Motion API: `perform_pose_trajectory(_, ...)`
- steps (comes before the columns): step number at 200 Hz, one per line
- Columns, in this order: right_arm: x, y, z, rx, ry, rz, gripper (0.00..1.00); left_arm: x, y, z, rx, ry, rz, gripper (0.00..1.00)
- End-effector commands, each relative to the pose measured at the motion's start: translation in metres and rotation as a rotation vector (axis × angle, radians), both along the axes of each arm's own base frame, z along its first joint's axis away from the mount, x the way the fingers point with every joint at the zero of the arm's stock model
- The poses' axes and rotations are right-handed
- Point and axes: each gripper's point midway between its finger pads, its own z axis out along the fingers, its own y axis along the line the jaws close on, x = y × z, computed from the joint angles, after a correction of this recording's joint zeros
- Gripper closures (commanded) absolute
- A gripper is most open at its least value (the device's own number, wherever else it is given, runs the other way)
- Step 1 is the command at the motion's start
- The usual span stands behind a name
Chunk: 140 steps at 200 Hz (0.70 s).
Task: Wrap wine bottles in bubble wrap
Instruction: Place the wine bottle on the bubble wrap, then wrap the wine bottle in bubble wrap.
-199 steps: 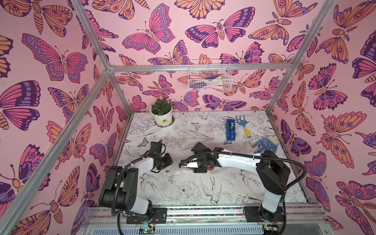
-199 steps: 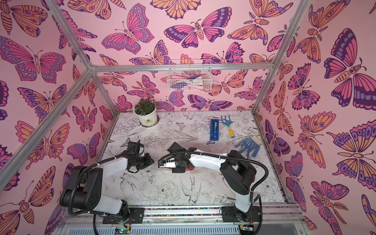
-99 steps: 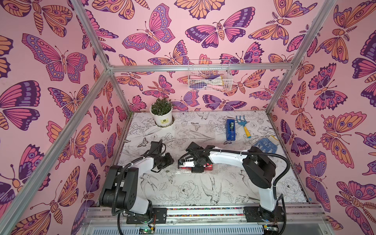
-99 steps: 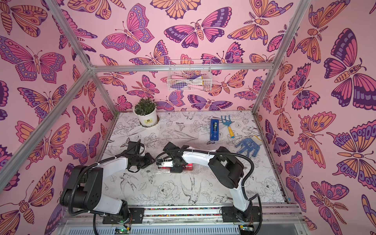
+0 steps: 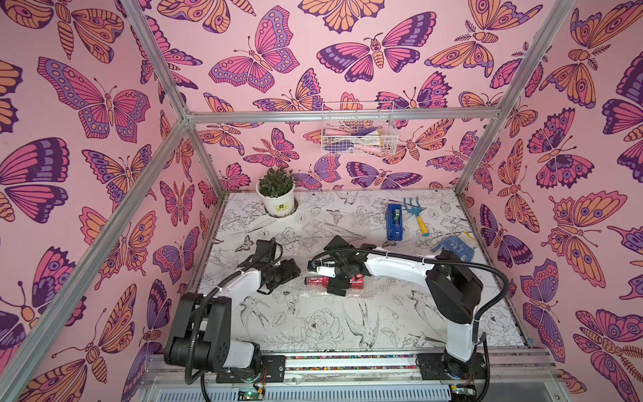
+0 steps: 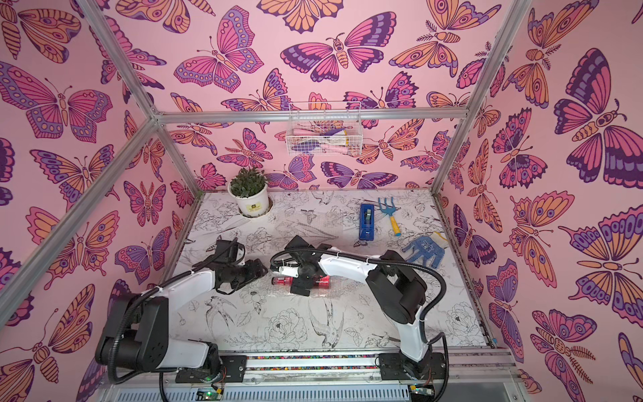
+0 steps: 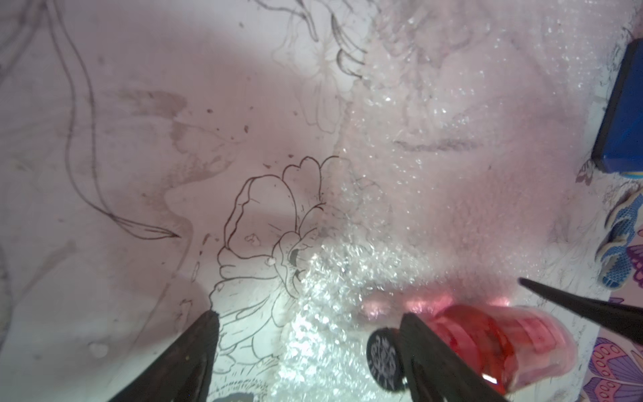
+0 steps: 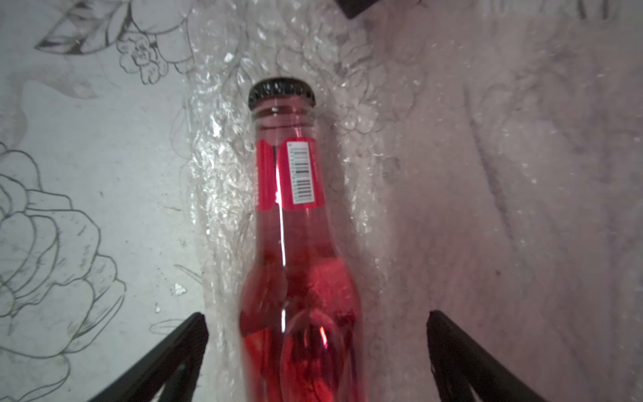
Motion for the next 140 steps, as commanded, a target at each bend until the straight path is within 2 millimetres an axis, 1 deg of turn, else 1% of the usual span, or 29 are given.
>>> perform_pose_trajectory(1,0.012,-0.001,0.054,0.181,-0.048,-0.078,0.01,0.015,0.002,0.043,0.051,-0.128,-0.063,0.1)
perform_pose_trajectory(6,0.016,-0.005,0.062,0.214,-0.063,-0.107,0.01,0.019,-0.001,0.055,0.056,-0.168,-0.097,0.07)
perform_pose_trajectory(9,0.019,-0.008,0.067,0.236,-0.074,-0.129,0.01,0.021,-0.002,0.062,0.064,-0.194,-0.115,0.02)
perform_pose_trajectory(11,0.021,-0.011,0.069,0.249,-0.079,-0.147,0.01,0.022,-0.002,0.064,0.07,-0.202,-0.124,0.0)
perform_pose_trajectory(13,0.023,-0.013,0.073,0.263,-0.086,-0.161,0.01,0.023,-0.003,0.067,0.075,-0.211,-0.132,0.0)
perform_pose_trajectory(15,0.025,-0.016,0.077,0.281,-0.093,-0.179,0.01,0.024,-0.004,0.079,0.076,-0.249,-0.139,0.0)
perform_pose_trajectory(20,0.029,-0.024,0.084,0.318,-0.104,-0.221,0.01,0.026,-0.007,0.093,0.084,-0.298,-0.166,0.0)
perform_pose_trajectory(25,0.033,-0.033,0.09,0.354,-0.112,-0.264,0.01,0.027,-0.01,0.103,0.101,-0.336,-0.198,0.0)
perform_pose_trajectory(28,0.036,-0.038,0.09,0.372,-0.108,-0.292,0.01,0.027,-0.012,0.109,0.115,-0.356,-0.216,0.0)
perform_pose_trajectory(31,0.037,-0.045,0.1,0.406,-0.12,-0.318,0.01,0.028,-0.013,0.116,0.131,-0.377,-0.237,0.0)
perform_pose_trajectory(38,0.041,-0.06,0.104,0.453,-0.119,-0.383,0.01,0.028,-0.018,0.13,0.162,-0.424,-0.294,0.0)
perform_pose_trajectory(41,0.043,-0.066,0.107,0.476,-0.124,-0.412,0.01,0.028,-0.021,0.134,0.175,-0.441,-0.32,0.0)
perform_pose_trajectory(52,0.046,-0.091,0.108,0.54,-0.115,-0.518,0.01,0.025,-0.031,0.149,0.214,-0.496,-0.417,0.01)
perform_pose_trajectory(57,0.046,-0.102,0.111,0.571,-0.114,-0.556,0.01,0.023,-0.035,0.154,0.236,-0.516,-0.465,0.0)
perform_pose_trajectory(69,0.045,-0.127,0.111,0.62,-0.122,-0.664,0.01,0.018,-0.042,0.163,0.296,-0.563,-0.562,0.0)
perform_pose_trajectory(88,0.04,-0.163,0.11,0.675,-0.159,-0.802,0.01,0.003,-0.06,0.167,0.369,-0.654,-0.757,0.0)
perform_pose_trajectory(101,0.035,-0.182,0.11,0.698,-0.18,-0.865,0.01,-0.008,-0.073,0.165,0.419,-0.707,-0.878,0.0)
perform_pose_trajectory(111,0.033,-0.194,0.111,0.721,-0.186,-0.908,0.01,-0.022,-0.085,0.157,0.444,-0.744,-1.005,0.0)
perform_pose_trajectory(122,0.032,-0.205,0.112,0.751,-0.178,-0.947,0.01,-0.035,-0.096,0.143,0.5,-0.773,-1.141,0.0)
perform_pose_trajectory(140,0.033,-0.219,0.116,0.8,-0.159,-0.995,0.01,-0.046,-0.107,0.117,0.59,-0.773,-1.265,0.0)
